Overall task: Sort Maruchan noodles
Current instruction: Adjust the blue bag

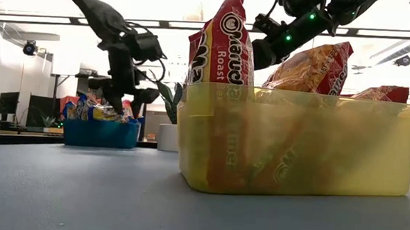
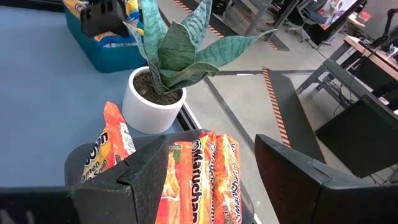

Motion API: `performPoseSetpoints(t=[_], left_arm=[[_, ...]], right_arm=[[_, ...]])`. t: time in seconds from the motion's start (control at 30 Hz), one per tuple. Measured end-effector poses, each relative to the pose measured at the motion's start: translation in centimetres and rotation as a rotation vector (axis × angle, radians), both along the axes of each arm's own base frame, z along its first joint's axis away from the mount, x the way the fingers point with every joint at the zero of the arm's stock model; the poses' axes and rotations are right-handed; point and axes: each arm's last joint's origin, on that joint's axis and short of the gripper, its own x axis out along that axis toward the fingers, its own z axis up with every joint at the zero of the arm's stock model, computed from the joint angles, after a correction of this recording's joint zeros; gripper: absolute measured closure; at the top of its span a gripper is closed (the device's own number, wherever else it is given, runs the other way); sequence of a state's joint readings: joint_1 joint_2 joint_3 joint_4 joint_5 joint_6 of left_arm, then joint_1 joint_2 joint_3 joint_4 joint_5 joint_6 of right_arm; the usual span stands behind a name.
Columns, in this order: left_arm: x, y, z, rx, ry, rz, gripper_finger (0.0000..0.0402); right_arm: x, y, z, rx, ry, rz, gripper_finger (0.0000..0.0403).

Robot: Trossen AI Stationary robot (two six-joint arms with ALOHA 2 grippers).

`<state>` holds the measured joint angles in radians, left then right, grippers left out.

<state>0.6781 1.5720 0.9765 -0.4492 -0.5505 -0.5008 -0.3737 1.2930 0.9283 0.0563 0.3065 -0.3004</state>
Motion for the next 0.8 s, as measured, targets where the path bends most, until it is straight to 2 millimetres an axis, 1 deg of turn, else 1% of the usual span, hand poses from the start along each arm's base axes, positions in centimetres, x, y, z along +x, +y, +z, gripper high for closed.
performPoseSetpoints(t=[0.2, 0.47, 0.6, 0.8], left_arm=[[0.5, 0.4, -1.2, -0.016, 0.027, 0.016, 0.0188], [0.8, 0.1, -1.5, -0.015, 0.047, 0.015, 0.0208], [0.7, 0.1, -1.7, -0.010, 0.054, 0.019, 0.0227], [0.3, -0.3, -2.6, -0.017, 0.055, 0.035, 0.0261]], right_arm=[[0.0, 0.0, 0.0, -0.004, 0.004, 0.002, 0.0177], [0.0, 0.0, 0.0, -0.004, 0.004, 0.002, 0.0177], [0.0, 0.0, 0.0, -0.004, 0.005, 0.002, 0.0177], [0.0, 0.0, 0.0, -0.004, 0.005, 0.002, 0.0177]])
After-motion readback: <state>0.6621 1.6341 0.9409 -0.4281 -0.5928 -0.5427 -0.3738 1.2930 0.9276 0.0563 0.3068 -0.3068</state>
